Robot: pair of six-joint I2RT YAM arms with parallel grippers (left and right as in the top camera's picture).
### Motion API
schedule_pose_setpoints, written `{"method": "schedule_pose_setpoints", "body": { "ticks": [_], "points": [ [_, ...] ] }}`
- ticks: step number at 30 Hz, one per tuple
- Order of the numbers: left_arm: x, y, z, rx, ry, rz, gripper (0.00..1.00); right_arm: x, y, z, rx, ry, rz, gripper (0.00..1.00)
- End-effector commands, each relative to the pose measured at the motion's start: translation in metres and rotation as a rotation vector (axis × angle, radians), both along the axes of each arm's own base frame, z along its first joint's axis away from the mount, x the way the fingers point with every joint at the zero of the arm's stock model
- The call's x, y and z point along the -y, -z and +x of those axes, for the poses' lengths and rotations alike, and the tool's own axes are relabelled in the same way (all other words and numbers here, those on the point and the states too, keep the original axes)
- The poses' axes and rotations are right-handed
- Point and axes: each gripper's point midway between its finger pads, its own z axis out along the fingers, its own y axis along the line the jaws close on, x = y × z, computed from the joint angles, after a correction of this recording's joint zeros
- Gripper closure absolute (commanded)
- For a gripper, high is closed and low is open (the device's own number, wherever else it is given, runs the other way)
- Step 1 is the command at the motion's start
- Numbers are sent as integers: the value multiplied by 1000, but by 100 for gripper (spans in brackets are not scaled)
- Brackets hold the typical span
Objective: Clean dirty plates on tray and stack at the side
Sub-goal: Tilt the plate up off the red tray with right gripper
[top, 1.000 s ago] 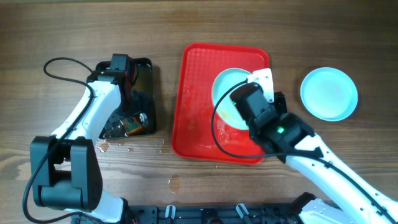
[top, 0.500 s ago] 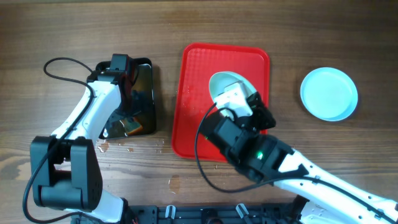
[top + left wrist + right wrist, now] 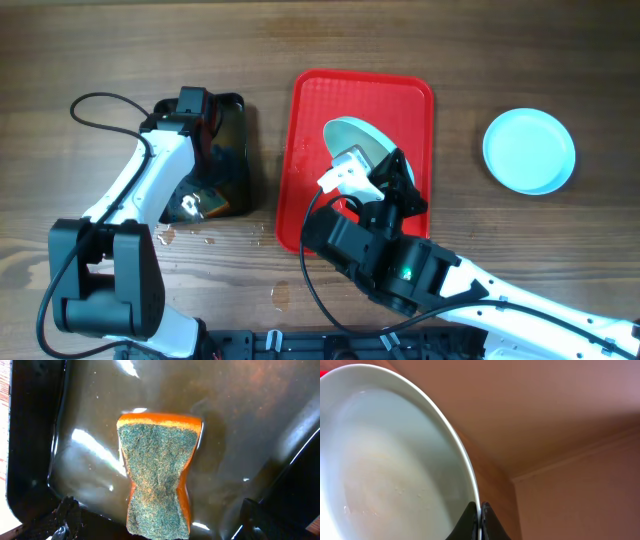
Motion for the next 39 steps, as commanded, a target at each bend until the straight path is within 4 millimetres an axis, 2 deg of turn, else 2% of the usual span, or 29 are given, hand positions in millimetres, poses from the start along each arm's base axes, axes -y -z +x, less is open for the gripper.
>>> {"method": "schedule_pose_setpoints", "body": {
  "ticks": [1,23,31,34,37,39],
  "points": [
    [-3,-4,1,14,-1,8,0,1,-9,0,35,21,-8,96],
    [-3,-4,1,14,-1,8,0,1,-9,0,37,22,-2,96],
    [-3,-4,1,14,-1,8,0,5,-8,3,50,47,61,96],
    [-3,-4,1,14,-1,8,0,6,3,9,-13,28,61,96],
    [-3,-4,1,14,-1,8,0,13,2,12,8,61,67,96],
    [-3,-4,1,14,-1,8,0,10,8,14,-35,37,73,96]
  ]
}}
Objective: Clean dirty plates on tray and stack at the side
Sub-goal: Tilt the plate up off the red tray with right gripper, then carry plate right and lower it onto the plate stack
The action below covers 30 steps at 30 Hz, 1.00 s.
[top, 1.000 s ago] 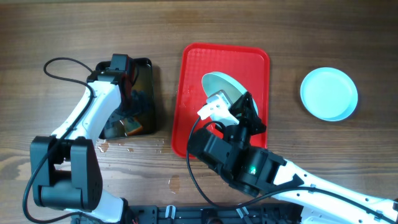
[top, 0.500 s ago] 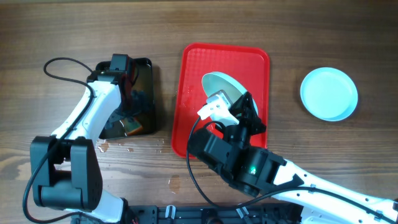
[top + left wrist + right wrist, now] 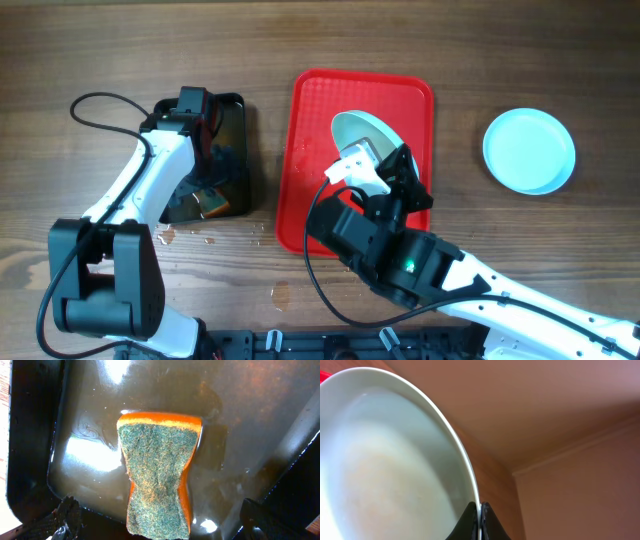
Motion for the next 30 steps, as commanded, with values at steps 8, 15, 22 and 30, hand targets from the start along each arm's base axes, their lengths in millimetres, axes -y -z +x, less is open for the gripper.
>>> {"method": "schedule_pose_setpoints", "body": {
  "ticks": [8,15,22,30],
  "points": [
    [-3,-4,1,14,-1,8,0,5,35,10,-104,16,175,96],
    [-3,-4,1,14,-1,8,0,23,69,24,-251,134,597,96],
    [-3,-4,1,14,-1,8,0,117,73,48,-273,402,1080,96],
    [-3,-4,1,14,-1,8,0,295,107,26,-102,890,1354,96]
  ]
}}
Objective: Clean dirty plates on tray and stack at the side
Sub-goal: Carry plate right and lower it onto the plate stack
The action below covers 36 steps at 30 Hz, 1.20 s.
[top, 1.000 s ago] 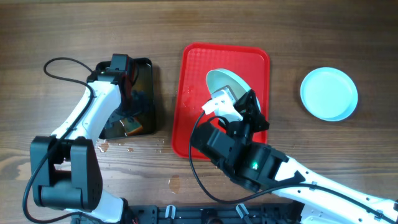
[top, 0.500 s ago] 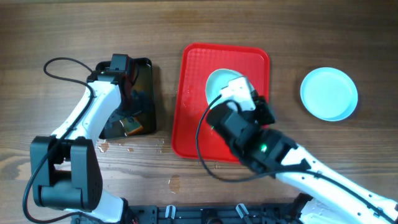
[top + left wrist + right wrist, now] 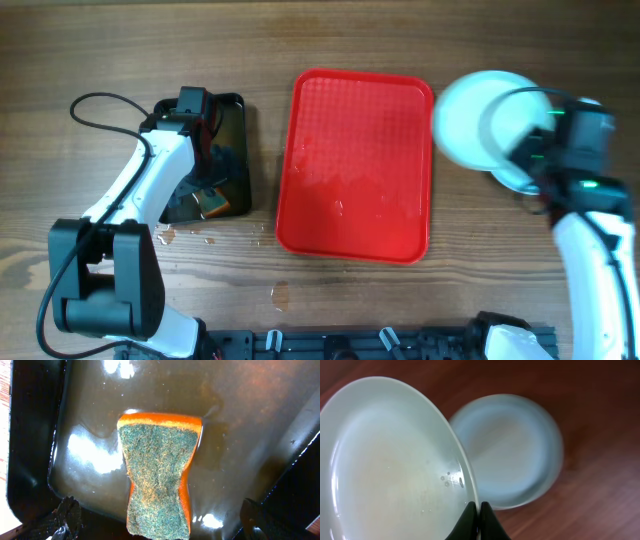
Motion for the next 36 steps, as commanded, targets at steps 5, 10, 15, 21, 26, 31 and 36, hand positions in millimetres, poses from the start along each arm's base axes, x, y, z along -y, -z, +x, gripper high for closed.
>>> {"method": "schedule_pose_setpoints", "body": {
  "ticks": [5,10,15,21,26,31,36],
  "points": [
    [-3,-4,1,13,0,8,0,80,49,-30,-59,263,180,96],
    [-3,-4,1,13,0,8,0,82,84,-30,-144,269,234,92],
    [-3,-4,1,13,0,8,0,54,70,-2,-52,38,323,58],
    [-3,-4,1,13,0,8,0,-34,-15,21,179,-430,310,45],
    [-3,-4,1,13,0,8,0,-131,-59,-9,214,-757,226,44],
    [-3,-4,1,13,0,8,0,-177,-14,-51,-35,-766,253,55],
    [-3,-4,1,13,0,8,0,-181,75,-84,-358,-647,264,54]
  ]
}}
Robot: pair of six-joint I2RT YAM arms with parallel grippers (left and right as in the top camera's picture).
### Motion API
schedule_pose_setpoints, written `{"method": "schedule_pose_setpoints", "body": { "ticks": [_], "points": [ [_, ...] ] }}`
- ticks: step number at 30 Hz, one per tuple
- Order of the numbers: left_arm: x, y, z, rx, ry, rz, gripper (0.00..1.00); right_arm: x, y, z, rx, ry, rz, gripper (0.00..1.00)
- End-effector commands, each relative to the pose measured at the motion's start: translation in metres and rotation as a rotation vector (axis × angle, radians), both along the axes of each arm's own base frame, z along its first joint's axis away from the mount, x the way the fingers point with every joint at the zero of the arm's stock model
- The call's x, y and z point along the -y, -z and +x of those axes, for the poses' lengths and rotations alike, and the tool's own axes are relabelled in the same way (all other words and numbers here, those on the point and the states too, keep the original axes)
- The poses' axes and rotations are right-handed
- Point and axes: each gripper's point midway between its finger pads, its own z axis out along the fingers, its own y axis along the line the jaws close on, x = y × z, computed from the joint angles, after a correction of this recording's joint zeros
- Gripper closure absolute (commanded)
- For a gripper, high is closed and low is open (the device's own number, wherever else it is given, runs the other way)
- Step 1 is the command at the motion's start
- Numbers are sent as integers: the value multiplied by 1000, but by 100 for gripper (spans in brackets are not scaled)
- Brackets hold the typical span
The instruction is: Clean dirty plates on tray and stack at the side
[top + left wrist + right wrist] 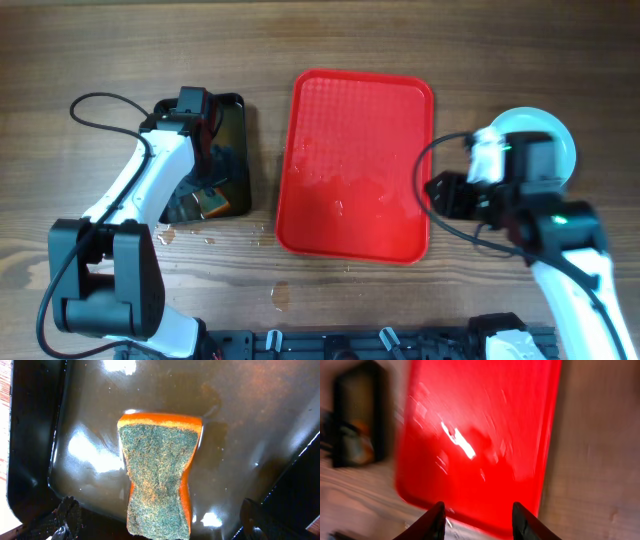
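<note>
The red tray (pixel 360 130) lies mid-table, wet and with no plate on it. A pale blue plate (pixel 548 122) rests on the table at the right, partly covered by my right arm; how many are stacked there cannot be told. My right gripper (pixel 443 190) sits by the tray's right edge; in its wrist view it (pixel 477 520) is open and holds nothing, facing the tray (pixel 480 435). My left gripper (pixel 157 525) hangs open over the orange-and-green sponge (pixel 159 475), which lies in the water of the black basin (pixel 241 150).
Water drops spot the wood between the basin and the tray and in front of the tray (pixel 280 292). A black cable (pixel 100 100) loops off the left arm. The basin's dark wall (pixel 30 435) rises left of the sponge.
The right gripper has let go of the plate, which now lies at the right. It is open and has moved to the tray's right edge. The left gripper has not moved.
My right gripper was first shut on the rim of a plate tilted over the tray, and still was a moment later. Then it held the plate over the blue plate at the right. Now that plate rests there and the tray is bare. The left gripper stayed open over the sponge.
</note>
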Motion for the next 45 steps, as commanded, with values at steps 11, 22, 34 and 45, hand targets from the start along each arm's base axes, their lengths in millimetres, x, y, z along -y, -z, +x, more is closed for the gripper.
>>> {"method": "schedule_pose_setpoints", "body": {
  "ticks": [11,22,34,45],
  "points": [
    [-3,-4,1,14,-1,8,0,29,155,-9,-374,136,-245,63],
    [-3,-4,1,14,-1,8,0,30,161,17,-285,149,-256,93],
    [-3,-4,1,14,-1,8,0,69,157,29,-200,163,-494,80],
    [-3,-4,1,14,-1,8,0,78,136,59,-61,135,-575,71]
  ]
}}
